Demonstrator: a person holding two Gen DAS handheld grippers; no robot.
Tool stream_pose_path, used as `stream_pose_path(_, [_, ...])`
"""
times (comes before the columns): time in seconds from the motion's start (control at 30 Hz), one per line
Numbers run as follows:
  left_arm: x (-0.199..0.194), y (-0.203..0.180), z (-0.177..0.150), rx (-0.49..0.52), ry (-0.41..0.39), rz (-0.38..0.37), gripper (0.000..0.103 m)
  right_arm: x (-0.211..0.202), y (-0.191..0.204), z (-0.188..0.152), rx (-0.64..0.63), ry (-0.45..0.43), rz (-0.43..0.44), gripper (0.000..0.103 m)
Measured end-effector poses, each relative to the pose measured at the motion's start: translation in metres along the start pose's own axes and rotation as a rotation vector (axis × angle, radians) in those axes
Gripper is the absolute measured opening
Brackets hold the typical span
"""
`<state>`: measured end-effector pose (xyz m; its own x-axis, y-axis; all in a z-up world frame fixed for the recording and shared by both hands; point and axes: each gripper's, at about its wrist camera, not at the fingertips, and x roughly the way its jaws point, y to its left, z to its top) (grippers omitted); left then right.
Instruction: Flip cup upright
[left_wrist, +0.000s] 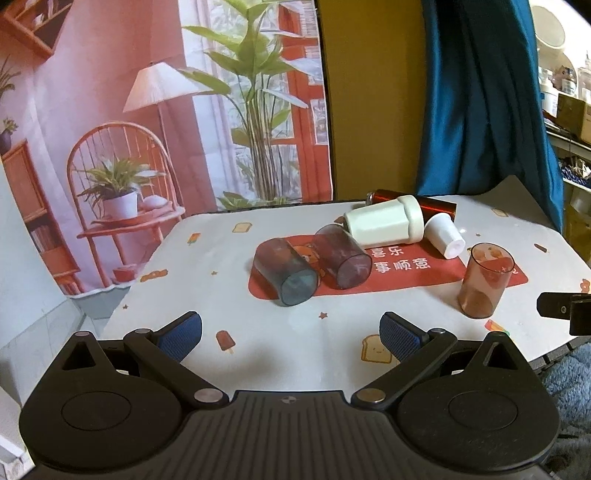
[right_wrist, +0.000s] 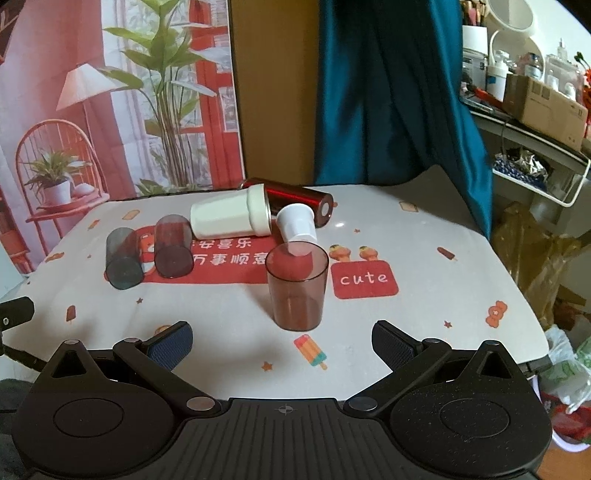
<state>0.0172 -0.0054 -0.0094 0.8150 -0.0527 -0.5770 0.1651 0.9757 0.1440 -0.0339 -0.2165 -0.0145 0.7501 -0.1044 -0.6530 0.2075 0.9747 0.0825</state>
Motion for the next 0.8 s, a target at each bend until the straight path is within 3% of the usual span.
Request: stream_pose_path(0.8, [0.0055,0.0020,-0.0030,-0.024,0.034,-0.002,0.103,0.0029,0.0031,-0.0021,-0.007,0.000,-0.003,0.103])
